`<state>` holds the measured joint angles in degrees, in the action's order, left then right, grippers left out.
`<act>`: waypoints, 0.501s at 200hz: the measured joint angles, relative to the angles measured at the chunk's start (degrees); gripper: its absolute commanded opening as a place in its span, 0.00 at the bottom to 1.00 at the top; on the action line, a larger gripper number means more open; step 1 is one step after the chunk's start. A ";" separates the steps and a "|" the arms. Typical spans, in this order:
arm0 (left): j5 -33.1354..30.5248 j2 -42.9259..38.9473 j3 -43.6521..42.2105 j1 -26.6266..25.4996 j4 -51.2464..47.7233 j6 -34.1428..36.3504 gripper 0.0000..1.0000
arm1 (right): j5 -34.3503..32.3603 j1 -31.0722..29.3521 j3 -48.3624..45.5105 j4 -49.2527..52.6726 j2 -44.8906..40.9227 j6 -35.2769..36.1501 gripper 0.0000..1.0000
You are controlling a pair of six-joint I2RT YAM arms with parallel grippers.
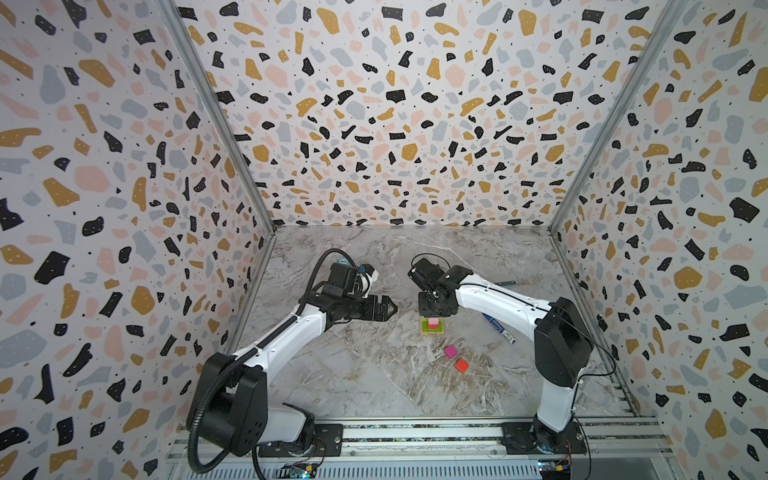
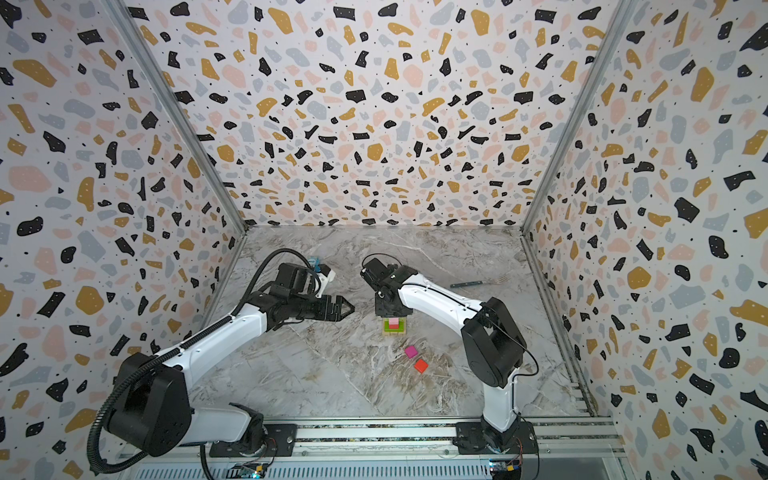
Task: Build the wood block tower
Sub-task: 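Lower the blue cube onto the pink block with the right gripper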
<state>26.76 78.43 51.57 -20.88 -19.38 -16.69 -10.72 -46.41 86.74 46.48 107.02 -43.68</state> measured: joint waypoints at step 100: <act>0.00 0.00 -0.02 0.00 0.02 0.00 0.98 | -0.02 0.00 -0.13 -0.04 0.00 0.02 0.42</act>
<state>26.76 78.43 51.55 -20.88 -19.35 -16.69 -10.74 -46.41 86.61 46.44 107.02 -43.66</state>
